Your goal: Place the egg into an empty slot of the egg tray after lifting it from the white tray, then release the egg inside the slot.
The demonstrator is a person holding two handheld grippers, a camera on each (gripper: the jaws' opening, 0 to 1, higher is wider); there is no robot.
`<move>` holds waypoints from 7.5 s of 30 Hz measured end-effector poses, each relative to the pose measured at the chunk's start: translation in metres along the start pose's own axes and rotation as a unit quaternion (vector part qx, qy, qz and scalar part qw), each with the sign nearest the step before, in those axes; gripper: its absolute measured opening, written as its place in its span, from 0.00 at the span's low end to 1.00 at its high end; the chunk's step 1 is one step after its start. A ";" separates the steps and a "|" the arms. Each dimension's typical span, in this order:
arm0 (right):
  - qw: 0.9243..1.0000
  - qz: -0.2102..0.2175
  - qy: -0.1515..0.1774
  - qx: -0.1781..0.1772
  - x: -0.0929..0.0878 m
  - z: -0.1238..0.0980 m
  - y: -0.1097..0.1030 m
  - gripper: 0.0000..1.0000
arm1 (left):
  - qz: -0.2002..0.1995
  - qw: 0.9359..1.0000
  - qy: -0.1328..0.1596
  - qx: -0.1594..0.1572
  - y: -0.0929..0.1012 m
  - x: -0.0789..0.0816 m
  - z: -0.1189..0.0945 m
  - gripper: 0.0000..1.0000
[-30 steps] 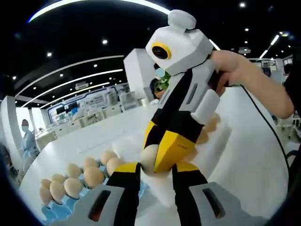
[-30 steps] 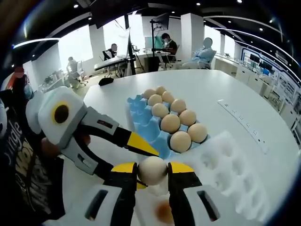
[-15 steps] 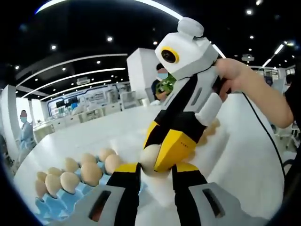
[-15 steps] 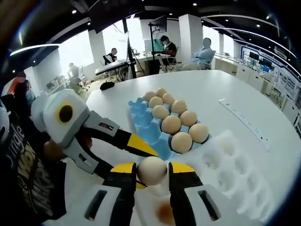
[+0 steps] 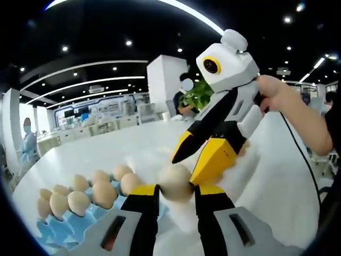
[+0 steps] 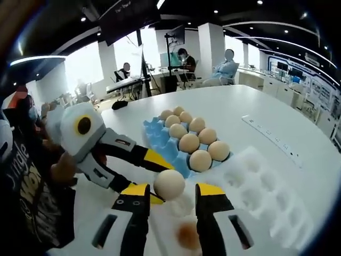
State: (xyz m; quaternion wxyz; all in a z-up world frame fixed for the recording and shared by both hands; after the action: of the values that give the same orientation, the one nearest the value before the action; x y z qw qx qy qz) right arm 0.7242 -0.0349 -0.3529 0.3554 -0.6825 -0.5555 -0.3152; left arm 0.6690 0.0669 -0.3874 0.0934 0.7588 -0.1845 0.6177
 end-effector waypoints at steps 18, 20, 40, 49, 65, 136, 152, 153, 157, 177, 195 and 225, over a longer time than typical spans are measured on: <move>0.999 0.019 0.030 -0.029 -0.011 -0.002 0.001 0.41 | -0.006 1.000 0.017 0.001 -0.008 0.005 -0.003 0.23; 0.999 0.016 0.027 -0.028 -0.011 -0.002 0.000 0.41 | -0.007 1.000 0.017 0.000 -0.009 0.005 -0.002 0.23; 0.999 -0.045 0.000 -0.018 -0.003 0.001 0.002 0.40 | -0.011 1.000 0.012 -0.001 -0.011 0.003 -0.004 0.23; 0.971 -0.223 -0.080 -0.032 -0.004 0.013 0.000 0.32 | -0.011 1.000 0.011 0.000 -0.012 0.003 -0.003 0.23; 0.904 -0.419 -0.071 0.038 0.008 0.031 0.003 0.30 | -0.013 1.000 0.007 -0.002 -0.011 0.003 -0.006 0.23; 0.882 -0.460 -0.085 0.059 0.022 0.010 -0.009 0.32 | 0.025 0.998 -0.052 -0.025 -0.011 -0.001 -0.002 0.26; 0.970 -0.219 0.029 -0.100 0.003 -0.014 0.006 0.32 | 0.010 0.999 -0.042 -0.028 -0.012 -0.003 -0.003 0.26; 0.974 -0.198 0.036 -0.101 0.000 -0.016 0.005 0.32 | 0.010 0.999 -0.042 -0.029 -0.012 -0.003 -0.003 0.26; 0.981 -0.158 0.038 -0.105 -0.011 -0.017 0.001 0.32 | 0.009 0.999 -0.041 -0.031 -0.008 -0.003 -0.005 0.26; 0.987 -0.065 0.057 -0.136 -0.047 -0.014 -0.009 0.40 | -0.001 0.999 -0.036 -0.030 -0.008 -0.003 -0.004 0.26; 0.988 -0.063 0.077 -0.120 -0.050 -0.013 -0.011 0.40 | -0.015 1.000 -0.028 -0.001 -0.031 -0.003 -0.009 0.25; 0.988 -0.065 0.077 -0.116 -0.051 -0.015 -0.015 0.42 | -0.042 0.998 -0.001 0.040 -0.062 0.006 -0.018 0.24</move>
State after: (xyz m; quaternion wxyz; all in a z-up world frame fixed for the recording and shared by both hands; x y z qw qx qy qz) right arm 0.6995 -0.0727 -0.3852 0.2940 -0.6552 -0.5293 -0.4517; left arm 0.6785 0.1296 -0.3726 0.0885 0.7692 -0.1280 0.6197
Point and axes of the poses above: the point that each gripper's makers call its tool centre point, and the gripper's own axes: z roughly forward along the fingers, y roughly to its right, x roughly out of its top, the point moved 7 cm from there along -z, roughly backward along the fingers, and after that the axes turned 4 degrees about x, right-handed, at the moved point
